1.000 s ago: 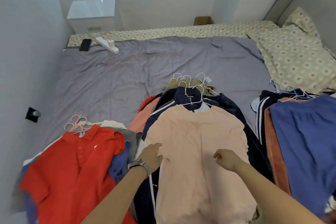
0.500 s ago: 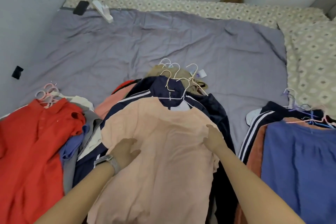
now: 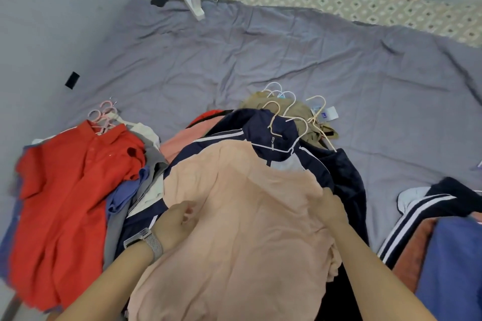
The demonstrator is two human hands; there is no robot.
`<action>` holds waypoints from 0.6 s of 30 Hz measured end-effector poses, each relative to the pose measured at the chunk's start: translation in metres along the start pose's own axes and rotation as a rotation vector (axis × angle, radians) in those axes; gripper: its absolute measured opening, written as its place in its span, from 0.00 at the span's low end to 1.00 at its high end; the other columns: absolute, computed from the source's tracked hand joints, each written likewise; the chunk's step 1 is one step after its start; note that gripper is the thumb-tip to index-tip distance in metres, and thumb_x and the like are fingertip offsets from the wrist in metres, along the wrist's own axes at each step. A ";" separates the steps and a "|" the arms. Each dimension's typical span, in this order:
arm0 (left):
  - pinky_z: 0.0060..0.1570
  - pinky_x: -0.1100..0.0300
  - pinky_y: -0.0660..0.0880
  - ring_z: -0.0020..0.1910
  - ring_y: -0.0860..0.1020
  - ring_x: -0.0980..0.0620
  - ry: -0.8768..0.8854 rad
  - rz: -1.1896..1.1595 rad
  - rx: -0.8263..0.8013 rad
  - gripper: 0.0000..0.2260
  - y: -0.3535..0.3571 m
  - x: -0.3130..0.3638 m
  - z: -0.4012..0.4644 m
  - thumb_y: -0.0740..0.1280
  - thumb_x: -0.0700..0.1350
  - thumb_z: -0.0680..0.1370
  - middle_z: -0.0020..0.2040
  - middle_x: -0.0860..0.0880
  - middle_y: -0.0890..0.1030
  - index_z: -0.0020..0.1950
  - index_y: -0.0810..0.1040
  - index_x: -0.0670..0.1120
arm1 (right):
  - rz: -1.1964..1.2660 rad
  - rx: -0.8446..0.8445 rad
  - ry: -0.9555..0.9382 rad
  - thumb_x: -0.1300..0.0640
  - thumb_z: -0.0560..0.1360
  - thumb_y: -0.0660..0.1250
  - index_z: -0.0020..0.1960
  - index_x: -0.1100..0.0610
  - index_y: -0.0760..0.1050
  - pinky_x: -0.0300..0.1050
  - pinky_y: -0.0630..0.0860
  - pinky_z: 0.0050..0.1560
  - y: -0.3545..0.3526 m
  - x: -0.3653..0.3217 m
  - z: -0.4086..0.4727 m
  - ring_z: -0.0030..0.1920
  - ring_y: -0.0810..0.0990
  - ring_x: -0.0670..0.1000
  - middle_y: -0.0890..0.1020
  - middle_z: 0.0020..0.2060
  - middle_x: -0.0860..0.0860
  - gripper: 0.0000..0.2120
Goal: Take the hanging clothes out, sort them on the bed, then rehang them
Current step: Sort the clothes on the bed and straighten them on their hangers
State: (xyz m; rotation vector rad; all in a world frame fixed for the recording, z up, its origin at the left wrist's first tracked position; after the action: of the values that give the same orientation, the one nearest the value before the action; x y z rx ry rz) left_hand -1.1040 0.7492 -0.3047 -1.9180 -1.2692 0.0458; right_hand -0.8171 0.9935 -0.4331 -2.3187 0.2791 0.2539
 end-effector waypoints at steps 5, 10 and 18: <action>0.49 0.70 0.66 0.51 0.74 0.55 0.053 -0.036 0.074 0.18 -0.001 0.001 -0.013 0.62 0.42 0.79 0.60 0.48 0.74 0.68 0.68 0.45 | 0.223 0.306 -0.232 0.36 0.77 0.54 0.31 0.55 0.61 0.44 0.68 0.30 -0.018 -0.004 -0.069 0.28 0.71 0.53 0.72 0.26 0.50 0.25; 0.66 0.58 0.65 0.62 0.72 0.46 0.241 0.029 0.216 0.24 -0.022 0.017 -0.019 0.58 0.50 0.74 0.64 0.43 0.73 0.68 0.69 0.40 | 0.439 0.057 -0.413 0.40 0.76 0.62 0.29 0.54 0.57 0.42 0.58 0.31 -0.025 -0.007 -0.134 0.28 0.58 0.46 0.60 0.24 0.47 0.26; 0.64 0.53 0.55 0.74 0.53 0.56 0.388 0.349 0.283 0.26 -0.038 0.065 -0.027 0.48 0.61 0.76 0.72 0.59 0.59 0.74 0.57 0.56 | 0.428 0.019 -0.520 0.35 0.67 0.64 0.29 0.56 0.55 0.38 0.53 0.29 -0.087 -0.007 -0.230 0.27 0.57 0.46 0.58 0.25 0.47 0.28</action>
State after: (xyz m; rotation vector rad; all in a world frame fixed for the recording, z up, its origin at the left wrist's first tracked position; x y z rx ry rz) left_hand -1.0884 0.7898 -0.2374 -1.7717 -0.6290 0.0284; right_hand -0.7779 0.8864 -0.2152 -2.0615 0.5042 1.0374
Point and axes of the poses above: each hand's wrist, its own z-axis towards the middle knuckle, its own y-axis out of the palm, x = y × z, the point moved 6 cm from there along z, towards the middle knuckle
